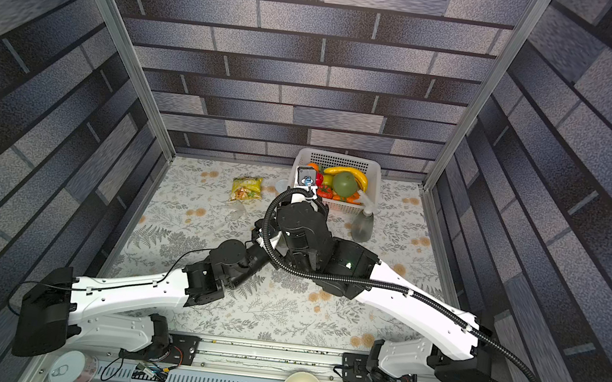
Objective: Attach spray nozzles to spray bottles
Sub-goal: Screw the spray nozzle on the spray bottle.
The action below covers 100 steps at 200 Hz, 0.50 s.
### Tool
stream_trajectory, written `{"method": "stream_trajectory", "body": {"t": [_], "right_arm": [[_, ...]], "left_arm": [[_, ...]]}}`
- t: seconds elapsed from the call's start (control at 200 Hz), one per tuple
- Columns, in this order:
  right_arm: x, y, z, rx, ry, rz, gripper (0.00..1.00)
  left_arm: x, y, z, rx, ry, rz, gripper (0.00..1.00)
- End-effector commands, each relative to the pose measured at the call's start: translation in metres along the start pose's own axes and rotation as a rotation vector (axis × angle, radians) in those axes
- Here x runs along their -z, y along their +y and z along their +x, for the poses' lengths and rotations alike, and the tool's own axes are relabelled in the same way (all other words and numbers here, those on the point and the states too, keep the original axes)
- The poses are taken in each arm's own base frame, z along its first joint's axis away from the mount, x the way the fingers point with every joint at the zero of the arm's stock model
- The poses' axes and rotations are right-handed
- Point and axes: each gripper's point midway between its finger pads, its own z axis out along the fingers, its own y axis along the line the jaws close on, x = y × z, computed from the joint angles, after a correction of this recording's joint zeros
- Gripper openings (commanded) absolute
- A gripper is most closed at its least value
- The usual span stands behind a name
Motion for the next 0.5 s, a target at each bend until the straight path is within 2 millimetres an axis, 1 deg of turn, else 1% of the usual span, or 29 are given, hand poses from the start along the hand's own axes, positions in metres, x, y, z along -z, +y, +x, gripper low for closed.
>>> {"method": "stream_trajectory", "body": {"t": [0.0, 0.12, 0.19, 0.245, 0.496], "right_arm": [[0.01, 0.002, 0.0, 0.051, 0.031, -0.054, 0.45], [0.016, 0.003, -0.005, 0.06, 0.028, -0.071, 0.5], [0.02, 0.004, -0.006, 0.066, 0.04, -0.095, 0.55], [0.023, 0.006, -0.005, 0.071, 0.053, -0.112, 0.59], [0.044, 0.006, 0.001, 0.089, 0.125, -0.239, 0.71]], "left_arm": [[0.011, -0.006, -0.033, -0.023, -0.119, 0.051, 0.64], [0.011, -0.003, -0.033, -0.017, -0.119, 0.046, 0.64], [0.01, 0.0, -0.032, -0.012, -0.119, 0.042, 0.64], [0.01, 0.002, -0.033, -0.004, -0.123, 0.043, 0.64], [0.013, 0.009, -0.029, 0.012, -0.122, 0.067, 0.64]]}}
